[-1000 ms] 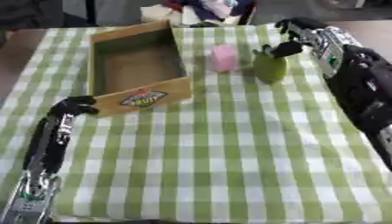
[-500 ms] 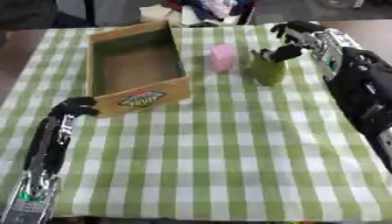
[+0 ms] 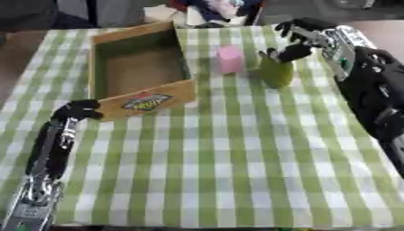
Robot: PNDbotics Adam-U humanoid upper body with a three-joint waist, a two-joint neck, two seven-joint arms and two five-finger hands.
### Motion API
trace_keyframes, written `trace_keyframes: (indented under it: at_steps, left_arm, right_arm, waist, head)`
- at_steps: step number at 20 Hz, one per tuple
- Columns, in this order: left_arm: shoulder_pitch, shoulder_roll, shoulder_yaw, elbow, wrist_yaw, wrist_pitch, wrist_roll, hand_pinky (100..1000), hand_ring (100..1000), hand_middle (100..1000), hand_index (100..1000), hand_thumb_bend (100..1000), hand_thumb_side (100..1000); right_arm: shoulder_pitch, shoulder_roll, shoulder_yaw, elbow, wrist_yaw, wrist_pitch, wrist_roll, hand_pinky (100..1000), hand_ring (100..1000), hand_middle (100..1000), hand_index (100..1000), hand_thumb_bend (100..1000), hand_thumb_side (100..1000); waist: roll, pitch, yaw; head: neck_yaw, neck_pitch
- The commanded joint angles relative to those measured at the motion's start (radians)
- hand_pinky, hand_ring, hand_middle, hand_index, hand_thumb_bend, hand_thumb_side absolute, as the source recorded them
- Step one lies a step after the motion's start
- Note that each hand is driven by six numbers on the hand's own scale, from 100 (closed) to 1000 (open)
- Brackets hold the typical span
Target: Pick up objects on the table and place them in the box.
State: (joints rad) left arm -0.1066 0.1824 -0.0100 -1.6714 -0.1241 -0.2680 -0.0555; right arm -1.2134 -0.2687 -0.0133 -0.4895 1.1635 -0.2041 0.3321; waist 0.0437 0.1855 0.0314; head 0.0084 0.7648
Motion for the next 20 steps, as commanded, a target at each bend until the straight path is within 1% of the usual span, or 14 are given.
trace_keyframes:
  at_steps: [1, 14, 19, 20]
  left_arm:
    - [-0.004, 0.012, 0.009, -0.014, -0.006, -0.002, 0.003, 849, 638, 660, 753, 100, 913]
    - [-0.002, 0.014, 0.014, -0.013, -0.008, 0.000, 0.007, 850, 637, 659, 752, 100, 913]
    - [-0.002, 0.014, 0.014, -0.013, -0.008, 0.000, 0.008, 850, 637, 659, 752, 100, 913]
    - [-0.002, 0.014, 0.014, -0.013, -0.009, 0.000, 0.008, 850, 635, 659, 752, 100, 914]
  right_arm:
    - [-0.020, -0.028, 0.011, -0.045, -0.022, -0.019, 0.008, 766, 802, 837, 974, 182, 601]
    - [0.010, -0.058, 0.051, -0.108, -0.078, -0.082, 0.045, 768, 800, 827, 973, 156, 611]
    - [0.014, -0.061, 0.055, -0.117, -0.086, -0.084, 0.053, 768, 800, 827, 973, 156, 611]
    - [0.020, -0.062, 0.062, -0.118, -0.087, -0.088, 0.057, 771, 802, 829, 971, 161, 627]
  waist:
    - [-0.001, -0.018, -0.001]
    - [-0.007, -0.020, -0.005]
    - [-0.007, -0.020, -0.005]
    - [-0.008, -0.020, -0.007]
  head:
    - [0.005, 0.005]
    - [0.017, 0.005]
    - [0.018, 0.005]
    - [0.019, 0.005]
